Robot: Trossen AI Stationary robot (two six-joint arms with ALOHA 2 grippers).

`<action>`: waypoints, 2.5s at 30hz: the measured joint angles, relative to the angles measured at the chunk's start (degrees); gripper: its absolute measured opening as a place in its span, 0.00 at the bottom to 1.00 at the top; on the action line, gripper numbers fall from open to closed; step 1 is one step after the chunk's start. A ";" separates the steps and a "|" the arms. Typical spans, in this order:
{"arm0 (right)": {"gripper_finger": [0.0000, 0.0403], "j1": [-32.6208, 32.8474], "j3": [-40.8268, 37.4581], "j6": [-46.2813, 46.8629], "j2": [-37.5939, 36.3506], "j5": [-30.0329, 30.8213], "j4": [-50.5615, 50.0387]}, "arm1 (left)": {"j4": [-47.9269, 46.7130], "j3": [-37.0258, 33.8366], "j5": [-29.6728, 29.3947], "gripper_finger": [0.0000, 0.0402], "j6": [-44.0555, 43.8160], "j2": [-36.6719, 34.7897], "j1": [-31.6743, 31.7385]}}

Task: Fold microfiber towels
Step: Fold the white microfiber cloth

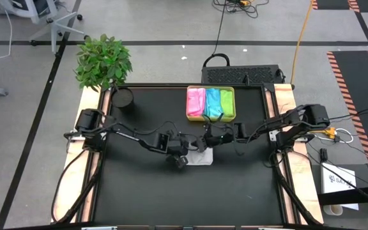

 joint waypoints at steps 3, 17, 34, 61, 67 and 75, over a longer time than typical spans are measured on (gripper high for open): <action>0.30 -0.02 -0.03 0.87 -0.09 0.01 6.20 | 0.40 0.04 -0.64 0.20 -0.47 0.21 0.04; 0.32 0.92 0.15 0.95 -2.79 -15.03 7.00 | -16.16 0.07 3.06 0.20 -3.49 -3.40 -2.24; 0.08 8.09 0.04 0.04 -2.64 -2.72 -17.52 | 10.66 0.09 -1.91 0.20 -7.53 0.05 -3.59; 0.00 8.09 0.04 -9.56 2.32 -3.10 -30.28 | 8.10 0.09 0.12 0.20 -11.14 4.02 -3.31; 0.00 7.88 -0.18 -10.24 -4.04 -1.26 -37.55 | 7.51 0.09 -1.13 0.20 -11.23 4.02 -3.26; 0.00 6.24 -0.12 -10.43 -8.00 2.82 -36.26 | 10.42 0.08 0.82 0.20 -11.76 1.36 -3.26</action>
